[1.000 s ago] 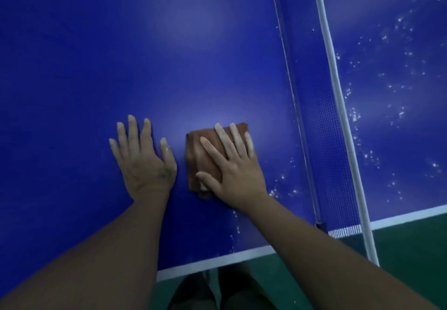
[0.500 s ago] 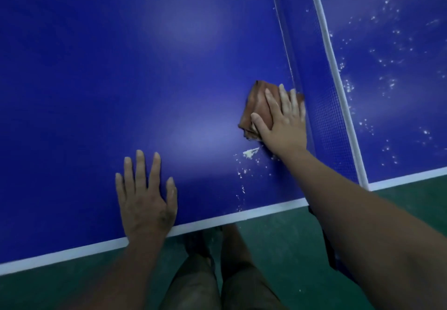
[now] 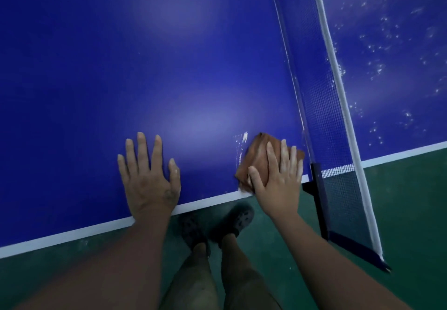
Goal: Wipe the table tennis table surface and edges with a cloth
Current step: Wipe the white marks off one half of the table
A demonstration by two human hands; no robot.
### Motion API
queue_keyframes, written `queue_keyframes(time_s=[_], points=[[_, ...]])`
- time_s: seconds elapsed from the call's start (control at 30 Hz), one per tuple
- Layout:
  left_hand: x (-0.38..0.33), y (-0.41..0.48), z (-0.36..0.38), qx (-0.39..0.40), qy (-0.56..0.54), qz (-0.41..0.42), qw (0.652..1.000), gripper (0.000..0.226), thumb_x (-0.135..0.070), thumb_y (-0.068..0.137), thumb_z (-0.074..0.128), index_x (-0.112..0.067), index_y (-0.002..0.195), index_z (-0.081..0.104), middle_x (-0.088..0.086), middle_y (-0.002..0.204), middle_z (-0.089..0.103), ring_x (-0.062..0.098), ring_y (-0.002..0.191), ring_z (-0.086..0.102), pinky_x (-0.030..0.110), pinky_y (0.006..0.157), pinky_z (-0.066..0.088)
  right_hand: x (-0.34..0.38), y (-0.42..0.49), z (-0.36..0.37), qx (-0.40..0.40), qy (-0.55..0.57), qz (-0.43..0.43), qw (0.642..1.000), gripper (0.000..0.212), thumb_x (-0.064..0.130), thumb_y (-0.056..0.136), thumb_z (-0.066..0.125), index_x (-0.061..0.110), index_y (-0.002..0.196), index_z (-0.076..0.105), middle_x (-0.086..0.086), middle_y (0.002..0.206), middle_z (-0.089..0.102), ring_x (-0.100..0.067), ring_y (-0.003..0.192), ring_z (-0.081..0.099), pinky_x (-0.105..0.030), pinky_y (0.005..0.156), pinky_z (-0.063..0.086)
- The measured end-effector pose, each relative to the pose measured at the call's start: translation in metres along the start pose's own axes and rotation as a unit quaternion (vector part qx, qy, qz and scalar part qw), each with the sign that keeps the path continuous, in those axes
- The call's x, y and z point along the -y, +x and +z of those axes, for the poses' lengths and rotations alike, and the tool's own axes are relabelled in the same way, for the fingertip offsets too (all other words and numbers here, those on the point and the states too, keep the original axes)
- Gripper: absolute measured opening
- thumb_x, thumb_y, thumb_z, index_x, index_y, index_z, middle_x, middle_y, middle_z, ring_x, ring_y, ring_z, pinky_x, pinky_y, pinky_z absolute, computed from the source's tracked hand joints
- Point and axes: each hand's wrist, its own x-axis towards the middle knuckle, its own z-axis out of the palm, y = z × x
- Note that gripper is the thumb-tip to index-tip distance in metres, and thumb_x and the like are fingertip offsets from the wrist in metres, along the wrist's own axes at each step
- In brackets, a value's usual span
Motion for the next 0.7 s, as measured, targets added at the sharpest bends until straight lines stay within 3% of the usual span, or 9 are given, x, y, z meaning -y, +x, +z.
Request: queue_keyframes(time_s=[0.17, 0.33, 0.43, 0.53, 0.6, 0.7], points=[[-0.001, 0.001, -0.002, 0.017, -0.005, -0.006, 1.000, 0.067, -0.048, 0.112, 0.034, -0.021, 0.173, 0.029, 0.009, 0.183, 0.012, 0.032, 0.170, 0.005, 0.058, 0.137, 0.008, 0.006, 0.026, -0.002, 0.031, 0.006, 0.072, 0.997, 0.085, 0.076, 0.100, 0.036, 0.033, 0.171, 0.023, -0.001, 0.181, 0.006, -0.025, 0.167, -0.006, -0.055, 0.134, -0.002], [-0.002, 0.002, -0.001, 0.018, -0.003, -0.009, 1.000, 0.067, -0.047, 0.111, 0.038, -0.021, 0.173, 0.031, 0.009, 0.183, 0.012, 0.033, 0.170, 0.005, 0.059, 0.137, 0.008, 0.043, 0.088, 0.010, -0.012, 0.010, 0.162, 0.987, 0.087, 0.081, 0.100, 0.025, 0.032, 0.171, 0.020, -0.002, 0.181, 0.003, -0.029, 0.167, -0.005, -0.060, 0.133, 0.001], [-0.002, 0.002, -0.001, 0.009, 0.002, -0.003, 1.000, 0.066, -0.046, 0.112, 0.039, -0.021, 0.173, 0.031, 0.010, 0.183, 0.013, 0.034, 0.170, 0.007, 0.058, 0.137, 0.008, 0.051, 0.093, 0.016, -0.011, -0.013, 0.097, 0.995, 0.084, 0.080, 0.102, 0.024, 0.033, 0.172, 0.020, -0.003, 0.181, 0.004, -0.029, 0.167, -0.005, -0.059, 0.133, 0.000], [0.000, 0.001, 0.000, 0.005, 0.004, -0.002, 1.000, 0.066, -0.047, 0.112, 0.039, -0.021, 0.172, 0.032, 0.009, 0.183, 0.014, 0.034, 0.170, 0.008, 0.058, 0.137, 0.009, 0.040, 0.061, 0.018, 0.004, -0.036, -0.061, 0.998, 0.077, 0.074, 0.105, 0.032, 0.034, 0.171, 0.024, -0.001, 0.181, 0.007, -0.029, 0.168, -0.002, -0.057, 0.134, 0.000], [0.002, 0.000, 0.000, 0.004, 0.008, 0.000, 1.000, 0.065, -0.047, 0.112, 0.038, -0.022, 0.172, 0.032, 0.009, 0.183, 0.015, 0.034, 0.170, 0.008, 0.058, 0.137, 0.009, 0.024, 0.022, 0.017, 0.018, -0.029, -0.152, 0.988, 0.075, 0.070, 0.106, 0.037, 0.032, 0.170, 0.028, -0.001, 0.181, 0.009, -0.030, 0.168, 0.001, -0.060, 0.133, 0.006], [0.003, -0.001, 0.000, 0.002, 0.009, -0.002, 1.000, 0.065, -0.048, 0.113, 0.035, -0.022, 0.172, 0.031, 0.009, 0.183, 0.014, 0.033, 0.170, 0.007, 0.058, 0.137, 0.009, -0.004, -0.020, 0.011, 0.044, -0.014, -0.213, 0.976, 0.071, 0.066, 0.108, 0.043, 0.031, 0.169, 0.033, -0.001, 0.181, 0.013, -0.032, 0.167, 0.007, -0.065, 0.131, 0.014]])
